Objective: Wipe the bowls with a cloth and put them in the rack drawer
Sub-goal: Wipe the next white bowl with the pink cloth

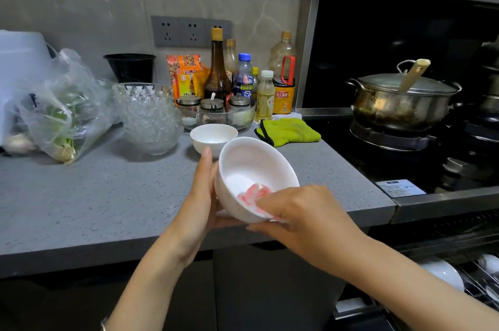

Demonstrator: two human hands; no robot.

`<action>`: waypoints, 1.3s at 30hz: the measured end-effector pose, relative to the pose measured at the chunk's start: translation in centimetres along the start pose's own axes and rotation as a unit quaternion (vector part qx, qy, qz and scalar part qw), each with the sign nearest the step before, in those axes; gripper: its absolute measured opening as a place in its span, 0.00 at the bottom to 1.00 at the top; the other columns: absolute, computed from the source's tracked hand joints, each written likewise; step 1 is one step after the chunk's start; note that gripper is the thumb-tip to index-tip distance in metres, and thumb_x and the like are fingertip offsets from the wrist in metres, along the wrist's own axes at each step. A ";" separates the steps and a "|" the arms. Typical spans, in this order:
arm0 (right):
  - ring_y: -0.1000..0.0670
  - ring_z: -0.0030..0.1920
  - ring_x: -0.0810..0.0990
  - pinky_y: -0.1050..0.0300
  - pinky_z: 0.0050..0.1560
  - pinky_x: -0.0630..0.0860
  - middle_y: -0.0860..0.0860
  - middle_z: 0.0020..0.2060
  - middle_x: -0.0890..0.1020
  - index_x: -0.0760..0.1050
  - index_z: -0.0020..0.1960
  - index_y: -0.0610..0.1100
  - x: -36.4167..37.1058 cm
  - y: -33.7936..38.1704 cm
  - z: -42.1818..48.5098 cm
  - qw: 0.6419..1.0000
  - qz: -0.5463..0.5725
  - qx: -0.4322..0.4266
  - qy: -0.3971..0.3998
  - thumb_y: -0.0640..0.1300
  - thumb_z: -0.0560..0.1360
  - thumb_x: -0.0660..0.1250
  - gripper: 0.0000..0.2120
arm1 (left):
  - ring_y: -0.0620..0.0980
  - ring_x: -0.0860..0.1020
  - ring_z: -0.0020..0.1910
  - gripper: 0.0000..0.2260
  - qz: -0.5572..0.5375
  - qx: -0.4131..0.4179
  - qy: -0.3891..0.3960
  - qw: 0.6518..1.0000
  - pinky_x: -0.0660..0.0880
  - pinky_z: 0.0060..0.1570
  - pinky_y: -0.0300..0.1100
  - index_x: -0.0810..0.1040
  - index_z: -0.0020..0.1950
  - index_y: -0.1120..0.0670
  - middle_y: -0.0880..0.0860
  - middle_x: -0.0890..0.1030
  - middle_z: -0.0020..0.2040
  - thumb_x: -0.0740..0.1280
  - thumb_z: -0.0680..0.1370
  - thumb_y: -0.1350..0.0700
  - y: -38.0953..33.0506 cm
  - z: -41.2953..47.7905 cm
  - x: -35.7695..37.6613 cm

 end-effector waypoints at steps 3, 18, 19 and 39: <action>0.57 0.34 0.80 0.62 0.36 0.76 0.51 0.37 0.85 0.84 0.44 0.44 -1.5 -0.4 0.4 0.959 0.257 0.113 0.039 0.50 0.71 0.74 0.09 | 0.54 0.80 0.59 0.33 -0.115 -0.046 0.022 0.992 0.79 0.51 0.53 0.70 0.70 0.50 0.56 0.81 0.60 0.45 0.78 0.31 1.1 1.3 0.5; 0.59 0.40 0.82 0.66 0.42 0.77 0.55 0.41 0.85 0.78 0.58 0.51 -0.7 -3.8 0.8 0.703 0.653 0.277 -0.051 0.64 0.52 0.79 0.38 | 0.56 0.79 0.60 0.33 -0.415 0.010 0.087 0.905 0.81 0.50 0.47 0.81 0.60 0.58 0.59 0.78 0.64 0.82 0.58 0.48 0.7 1.9 2.8; 0.59 0.38 0.81 0.65 0.41 0.77 0.55 0.40 0.84 0.77 0.60 0.50 -0.5 -4.0 0.6 0.708 0.642 0.291 -0.044 0.65 0.52 0.79 0.39 | 0.55 0.80 0.59 0.34 -0.417 0.012 0.070 0.906 0.81 0.49 0.47 0.81 0.60 0.58 0.58 0.79 0.63 0.83 0.56 0.49 0.6 1.9 2.7; 0.56 0.74 0.62 0.59 0.72 0.61 0.54 0.73 0.67 0.66 0.73 0.45 -0.1 -2.3 1.2 0.973 0.182 0.055 -0.131 0.47 0.82 0.55 0.21 | 0.46 0.82 0.52 0.16 -0.174 0.073 -0.155 0.970 0.74 0.59 0.49 0.80 0.59 0.52 0.52 0.85 0.53 0.64 0.76 0.48 -1.2 1.3 2.6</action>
Point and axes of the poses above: each hand's wrist, its own z-axis towards the middle knuckle, its own x-axis out of the palm, y = z × x, the point moved 4 cm from there along z, towards the middle knuckle
